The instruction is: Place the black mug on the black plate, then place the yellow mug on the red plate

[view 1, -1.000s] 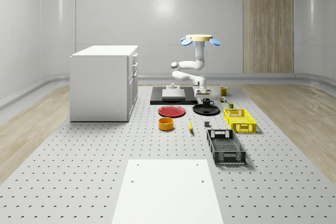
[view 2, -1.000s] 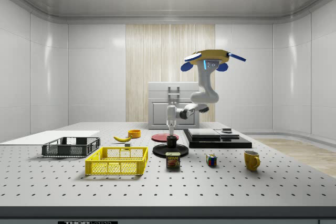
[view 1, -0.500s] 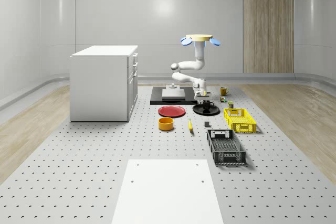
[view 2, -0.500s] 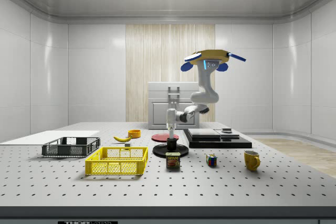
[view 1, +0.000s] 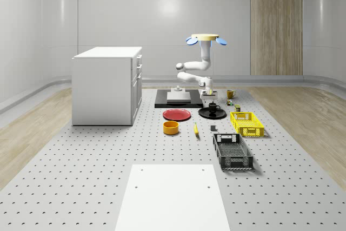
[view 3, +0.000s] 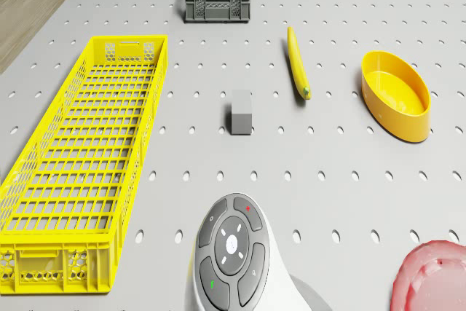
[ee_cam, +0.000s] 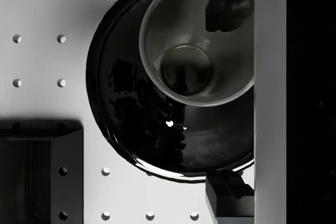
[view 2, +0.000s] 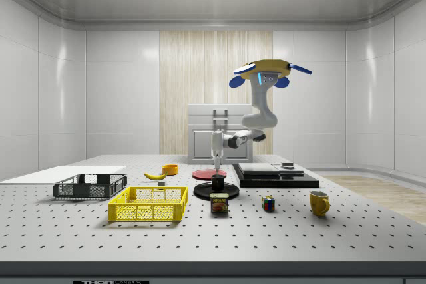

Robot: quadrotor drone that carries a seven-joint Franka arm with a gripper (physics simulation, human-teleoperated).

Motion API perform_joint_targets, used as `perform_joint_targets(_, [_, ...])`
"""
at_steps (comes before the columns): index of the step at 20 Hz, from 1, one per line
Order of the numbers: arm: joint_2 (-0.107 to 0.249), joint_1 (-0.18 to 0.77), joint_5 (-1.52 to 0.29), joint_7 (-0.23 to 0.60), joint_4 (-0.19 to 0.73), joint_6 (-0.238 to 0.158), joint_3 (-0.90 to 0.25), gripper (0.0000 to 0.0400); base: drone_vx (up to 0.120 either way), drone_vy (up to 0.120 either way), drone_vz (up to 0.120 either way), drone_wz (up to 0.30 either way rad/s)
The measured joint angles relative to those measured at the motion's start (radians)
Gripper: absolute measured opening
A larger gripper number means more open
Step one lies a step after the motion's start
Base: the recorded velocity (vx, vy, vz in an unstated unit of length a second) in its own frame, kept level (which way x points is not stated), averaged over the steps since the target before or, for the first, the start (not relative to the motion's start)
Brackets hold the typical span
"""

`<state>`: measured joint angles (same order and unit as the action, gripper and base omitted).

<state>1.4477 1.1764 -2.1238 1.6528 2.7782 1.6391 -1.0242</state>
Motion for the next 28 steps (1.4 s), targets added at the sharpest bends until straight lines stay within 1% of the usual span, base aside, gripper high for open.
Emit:
perform_joint_targets(5, [-0.003, -0.007, 0.016, -0.001, 0.011, -0.014, -0.018, 0.0397, 0.000, 0.016, 0.120, 0.000])
perform_joint_targets(12, [-0.007, -0.012, 0.021, -0.003, 0.016, -0.023, -0.025, 0.0400, -0.114, 0.120, 0.114, 0.000])
perform_joint_targets(28, [-0.016, -0.018, 0.019, -0.007, 0.018, -0.032, -0.025, 0.0400, -0.120, 0.120, 0.000, 0.000])
